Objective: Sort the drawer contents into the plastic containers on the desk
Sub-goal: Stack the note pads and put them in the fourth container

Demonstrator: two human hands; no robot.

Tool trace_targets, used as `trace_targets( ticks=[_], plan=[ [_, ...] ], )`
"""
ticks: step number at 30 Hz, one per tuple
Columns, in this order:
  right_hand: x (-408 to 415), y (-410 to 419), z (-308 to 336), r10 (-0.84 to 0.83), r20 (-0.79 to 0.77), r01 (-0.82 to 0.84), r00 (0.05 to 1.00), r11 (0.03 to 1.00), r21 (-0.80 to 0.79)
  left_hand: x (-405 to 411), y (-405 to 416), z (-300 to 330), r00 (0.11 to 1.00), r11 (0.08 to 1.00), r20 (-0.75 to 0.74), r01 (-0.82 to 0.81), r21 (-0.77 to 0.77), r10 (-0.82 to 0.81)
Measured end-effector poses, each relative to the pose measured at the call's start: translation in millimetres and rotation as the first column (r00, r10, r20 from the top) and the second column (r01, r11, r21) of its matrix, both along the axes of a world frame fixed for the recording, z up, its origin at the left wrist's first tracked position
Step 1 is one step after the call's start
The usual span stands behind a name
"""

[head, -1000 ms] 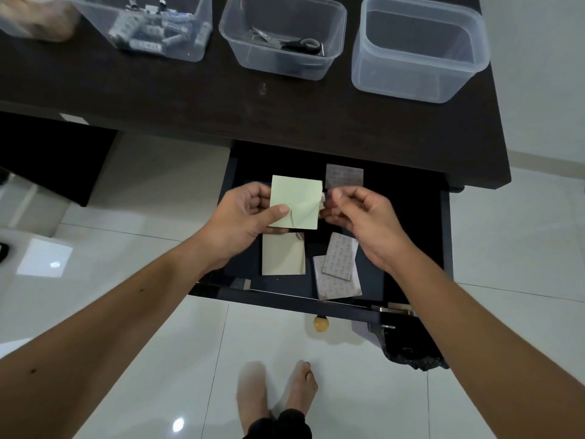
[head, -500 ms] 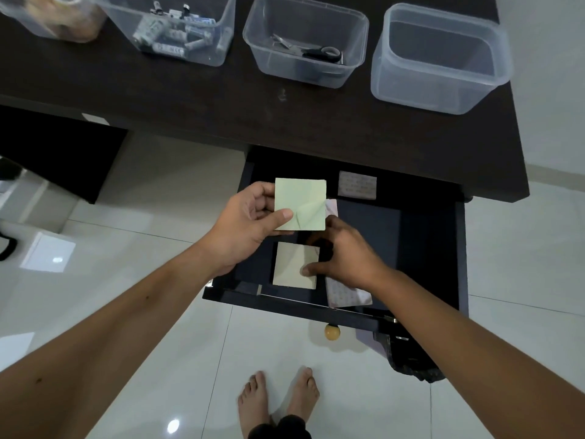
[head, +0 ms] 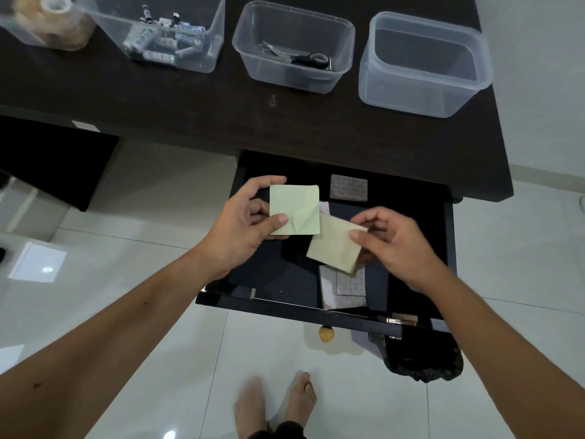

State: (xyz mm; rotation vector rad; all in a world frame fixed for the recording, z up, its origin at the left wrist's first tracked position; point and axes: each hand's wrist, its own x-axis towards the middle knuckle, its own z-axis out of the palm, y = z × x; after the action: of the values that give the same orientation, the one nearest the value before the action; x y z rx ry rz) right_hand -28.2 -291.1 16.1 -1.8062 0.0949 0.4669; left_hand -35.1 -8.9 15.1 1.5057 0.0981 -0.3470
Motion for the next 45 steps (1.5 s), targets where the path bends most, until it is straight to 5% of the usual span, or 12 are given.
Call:
trace_targets(
  ticks=[8,25,31,35,38,41,45],
  plan=[
    [5,-25,27,-0.116,0.083,0.103,0.99,0.984,0.146,-5,-14,-6,0.996,0.996,-0.019,0.084,0.023,-0.084],
    [13,11,6,0.062,0.11,-0.055,0.992,0.996,-0.068,-15,-21,-7,0.961,0.956,-0.062,0.26,-0.136,-0.27],
    [11,18,5,0.042,0.096,-0.041,0.994,0.999,-0.011,-13,-25,-10,0.974,0.977,-0.086,0.207,-0.057,-0.211],
    [7,4,-4,0.061,0.171,-0.033,0.983,0.986,-0.164,-10,-23,-16,0.989,0.991,-0.066,0.132,-0.017,-0.133],
    [-1,-4,-15,0.301,0.169,-0.218,0.939,0.897,-0.384,-8,-23,-19,0.996,0.996,-0.039,0.083,0.015,-0.082],
    [-9,0,-24,0.625,0.103,-0.437,0.774,0.644,-0.628,-7,-22,-21,0.996,0.995,-0.016,0.089,0.055,-0.088],
    [-12,0,-25,0.682,-0.016,-0.463,0.731,0.479,-0.746,-8,-22,-22,0.995,0.991,-0.011,0.105,0.083,-0.104]
  ],
)
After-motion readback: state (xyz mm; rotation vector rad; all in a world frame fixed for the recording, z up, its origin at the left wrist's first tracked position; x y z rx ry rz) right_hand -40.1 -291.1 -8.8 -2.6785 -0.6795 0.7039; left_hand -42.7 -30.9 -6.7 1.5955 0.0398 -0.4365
